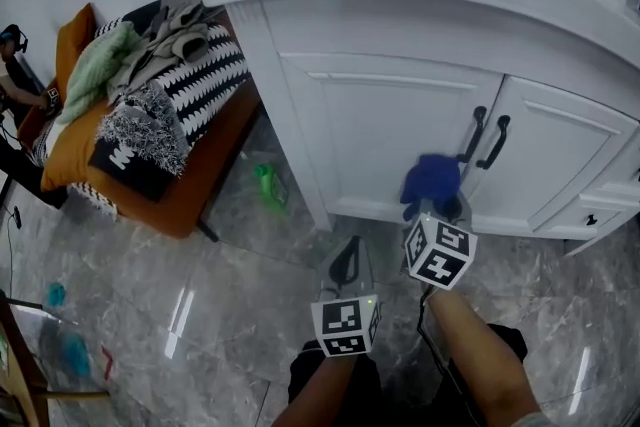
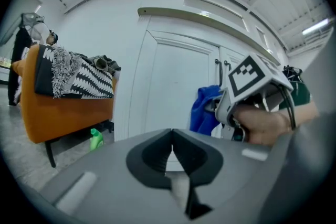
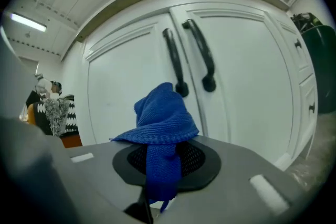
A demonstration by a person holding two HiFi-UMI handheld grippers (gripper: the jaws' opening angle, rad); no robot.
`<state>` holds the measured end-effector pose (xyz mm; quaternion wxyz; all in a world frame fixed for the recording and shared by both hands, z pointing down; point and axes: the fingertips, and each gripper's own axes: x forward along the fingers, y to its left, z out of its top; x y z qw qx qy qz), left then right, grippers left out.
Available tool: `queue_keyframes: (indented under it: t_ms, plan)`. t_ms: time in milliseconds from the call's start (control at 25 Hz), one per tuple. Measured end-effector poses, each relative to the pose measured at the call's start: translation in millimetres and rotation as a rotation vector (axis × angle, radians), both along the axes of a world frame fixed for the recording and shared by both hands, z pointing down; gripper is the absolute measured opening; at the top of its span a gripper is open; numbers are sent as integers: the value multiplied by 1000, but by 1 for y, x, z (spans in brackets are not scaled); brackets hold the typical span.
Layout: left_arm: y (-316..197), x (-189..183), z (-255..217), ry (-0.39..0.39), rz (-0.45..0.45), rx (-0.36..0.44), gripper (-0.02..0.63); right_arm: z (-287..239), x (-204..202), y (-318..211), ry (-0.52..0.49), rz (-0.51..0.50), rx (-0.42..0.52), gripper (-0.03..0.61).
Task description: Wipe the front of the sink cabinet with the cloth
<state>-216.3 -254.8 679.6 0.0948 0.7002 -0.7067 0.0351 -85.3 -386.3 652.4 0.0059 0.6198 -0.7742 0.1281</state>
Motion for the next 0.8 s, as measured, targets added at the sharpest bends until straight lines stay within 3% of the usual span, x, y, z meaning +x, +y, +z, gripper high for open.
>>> queue_keyframes:
  t_ms: [360, 640, 800]
  plan:
    - [15, -29, -9, 60, -84, 38, 11, -6, -123, 6, 121, -324, -23, 75]
    - [20, -39, -11, 75, -122, 53, 11, 4, -180, 13, 220, -499, -61, 75]
    - [22, -44, -10, 93, -135, 54, 11, 20, -194, 13, 134, -530, -164, 75]
